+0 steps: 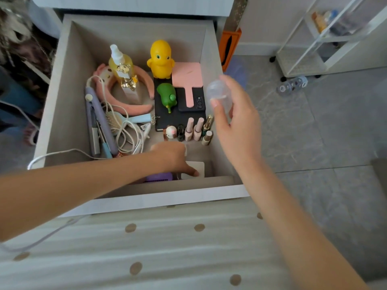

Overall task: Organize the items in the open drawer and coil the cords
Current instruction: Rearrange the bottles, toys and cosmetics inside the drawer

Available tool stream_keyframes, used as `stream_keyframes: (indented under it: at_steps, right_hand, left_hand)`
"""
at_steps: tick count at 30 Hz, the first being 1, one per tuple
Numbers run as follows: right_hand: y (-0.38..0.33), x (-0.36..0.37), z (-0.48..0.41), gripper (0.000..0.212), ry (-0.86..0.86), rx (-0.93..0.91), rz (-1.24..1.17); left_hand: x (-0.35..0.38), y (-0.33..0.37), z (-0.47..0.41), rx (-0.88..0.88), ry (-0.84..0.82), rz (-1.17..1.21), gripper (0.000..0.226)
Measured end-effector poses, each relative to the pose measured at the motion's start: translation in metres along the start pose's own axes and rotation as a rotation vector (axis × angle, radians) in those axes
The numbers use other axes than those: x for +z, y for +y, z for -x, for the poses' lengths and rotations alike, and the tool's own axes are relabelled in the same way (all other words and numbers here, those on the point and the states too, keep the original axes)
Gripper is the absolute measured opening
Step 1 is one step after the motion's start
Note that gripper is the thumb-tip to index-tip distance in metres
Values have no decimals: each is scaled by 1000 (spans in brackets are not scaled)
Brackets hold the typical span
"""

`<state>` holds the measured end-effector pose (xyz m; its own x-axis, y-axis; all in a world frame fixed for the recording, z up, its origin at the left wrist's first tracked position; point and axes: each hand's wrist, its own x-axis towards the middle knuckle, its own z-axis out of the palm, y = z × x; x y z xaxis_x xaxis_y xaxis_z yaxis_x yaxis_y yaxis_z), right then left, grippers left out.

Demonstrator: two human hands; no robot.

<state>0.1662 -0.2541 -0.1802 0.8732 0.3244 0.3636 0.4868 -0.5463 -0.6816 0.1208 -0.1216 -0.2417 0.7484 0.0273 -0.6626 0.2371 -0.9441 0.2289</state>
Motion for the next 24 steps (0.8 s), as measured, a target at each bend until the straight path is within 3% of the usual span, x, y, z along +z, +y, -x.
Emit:
stream_keyframes:
  at_steps: [5, 12, 17, 24]
  right_hand:
    - [3, -4, -2, 49, 72, 42, -31]
    - [7, -2, -2, 33, 19, 108, -66]
    - [8, -1, -3, 32, 8, 122, -72]
    - [5, 3, -2, 26, -86, 36, -38]
  left_hand:
    - [5, -18, -9, -51, -50, 229, 50]
    - [11, -5, -4, -54, -85, 437, 28]
    - [8, -5, 1, 19, -63, 424, 43]
    - [12, -9, 4, 116, 34, 401, 37]
